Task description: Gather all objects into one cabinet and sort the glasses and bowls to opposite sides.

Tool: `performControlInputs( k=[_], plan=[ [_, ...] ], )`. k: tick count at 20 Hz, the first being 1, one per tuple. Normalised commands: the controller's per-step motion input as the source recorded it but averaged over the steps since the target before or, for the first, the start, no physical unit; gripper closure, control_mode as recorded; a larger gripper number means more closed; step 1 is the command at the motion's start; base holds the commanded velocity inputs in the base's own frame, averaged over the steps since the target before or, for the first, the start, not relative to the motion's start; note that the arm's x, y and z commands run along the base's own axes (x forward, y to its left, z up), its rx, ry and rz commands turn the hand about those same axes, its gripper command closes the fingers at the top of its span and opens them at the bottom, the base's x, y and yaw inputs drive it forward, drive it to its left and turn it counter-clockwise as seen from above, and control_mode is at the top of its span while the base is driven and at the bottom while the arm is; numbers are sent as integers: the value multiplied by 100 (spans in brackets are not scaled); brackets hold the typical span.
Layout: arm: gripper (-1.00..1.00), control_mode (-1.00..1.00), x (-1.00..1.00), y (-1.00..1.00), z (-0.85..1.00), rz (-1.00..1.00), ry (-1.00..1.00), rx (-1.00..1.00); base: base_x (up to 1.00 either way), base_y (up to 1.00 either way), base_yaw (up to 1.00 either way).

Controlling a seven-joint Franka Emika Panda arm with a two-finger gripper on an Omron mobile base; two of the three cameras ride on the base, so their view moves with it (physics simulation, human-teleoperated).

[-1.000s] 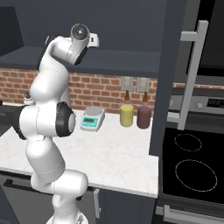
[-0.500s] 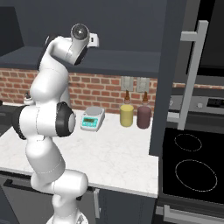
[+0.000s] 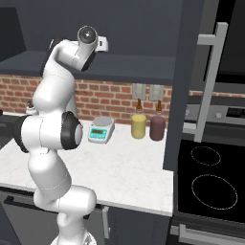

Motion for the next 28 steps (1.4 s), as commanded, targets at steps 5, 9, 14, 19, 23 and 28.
performControlInputs(
  k=[5, 9, 14, 19, 23, 28],
  plan=[
    [100, -100, -39, -3, 1, 0, -1, 0, 0, 0, 0],
    [100, -100, -66, 0, 4, -1, -4, 0, 0, 0, 0],
    [100, -100, -60, 0, 4, -1, -3, 0, 0, 0, 0],
    [100, -100, -37, 0, 6, 0, 0, 0, 0, 0, 0],
    [100, -100, -16, 0, 8, 0, 0, 0, 0, 0, 0],
    [100, -100, -11, 0, 3, 0, 0, 0, 0, 0, 0]
  ],
)
